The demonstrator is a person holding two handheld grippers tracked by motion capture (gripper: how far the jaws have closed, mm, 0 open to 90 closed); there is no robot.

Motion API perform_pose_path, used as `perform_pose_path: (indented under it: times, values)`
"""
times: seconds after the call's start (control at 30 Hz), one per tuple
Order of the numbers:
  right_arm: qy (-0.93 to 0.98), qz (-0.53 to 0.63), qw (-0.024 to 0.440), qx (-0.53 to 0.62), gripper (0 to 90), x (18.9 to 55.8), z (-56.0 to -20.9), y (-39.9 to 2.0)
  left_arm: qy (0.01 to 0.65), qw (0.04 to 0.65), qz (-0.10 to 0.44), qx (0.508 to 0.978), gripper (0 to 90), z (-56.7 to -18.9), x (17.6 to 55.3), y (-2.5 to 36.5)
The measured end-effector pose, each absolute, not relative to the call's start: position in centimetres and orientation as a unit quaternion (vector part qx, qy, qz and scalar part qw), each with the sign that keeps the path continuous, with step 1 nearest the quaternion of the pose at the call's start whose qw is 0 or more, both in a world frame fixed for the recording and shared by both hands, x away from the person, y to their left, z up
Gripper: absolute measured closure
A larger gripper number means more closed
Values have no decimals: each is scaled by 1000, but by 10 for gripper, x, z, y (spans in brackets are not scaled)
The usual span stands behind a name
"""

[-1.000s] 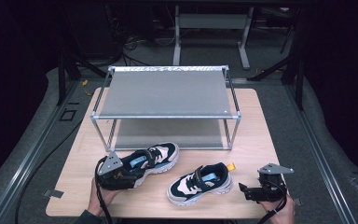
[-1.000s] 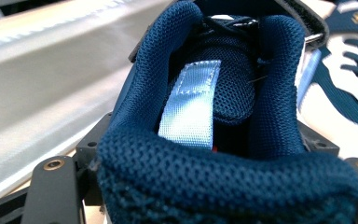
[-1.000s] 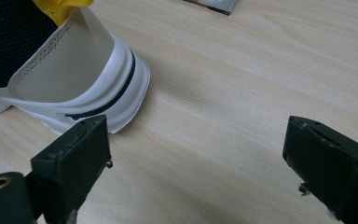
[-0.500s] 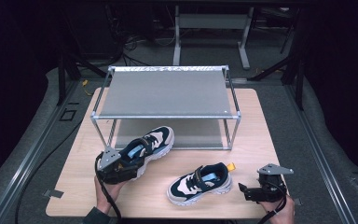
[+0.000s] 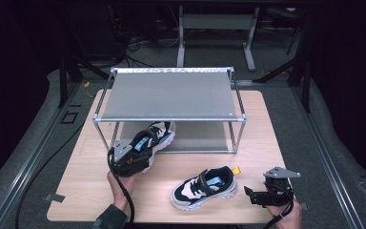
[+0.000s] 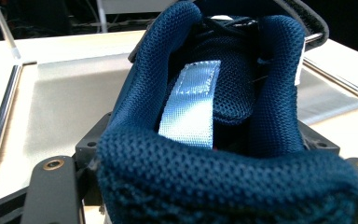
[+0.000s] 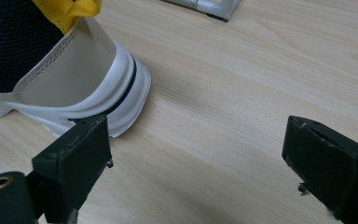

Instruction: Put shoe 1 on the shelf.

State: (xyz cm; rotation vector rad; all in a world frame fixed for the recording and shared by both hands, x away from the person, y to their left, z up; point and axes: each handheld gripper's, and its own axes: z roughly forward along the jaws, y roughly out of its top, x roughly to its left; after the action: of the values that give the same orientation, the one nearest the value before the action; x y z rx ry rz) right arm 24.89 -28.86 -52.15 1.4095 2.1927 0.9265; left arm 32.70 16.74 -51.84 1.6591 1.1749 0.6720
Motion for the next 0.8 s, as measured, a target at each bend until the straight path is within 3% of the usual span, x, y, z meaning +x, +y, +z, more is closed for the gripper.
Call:
perform_pose_path:
  times: [0.8]
  values:
    - [778, 329, 184, 503, 73, 246, -521, -292, 538, 426, 299, 663, 257, -539, 393, 140]
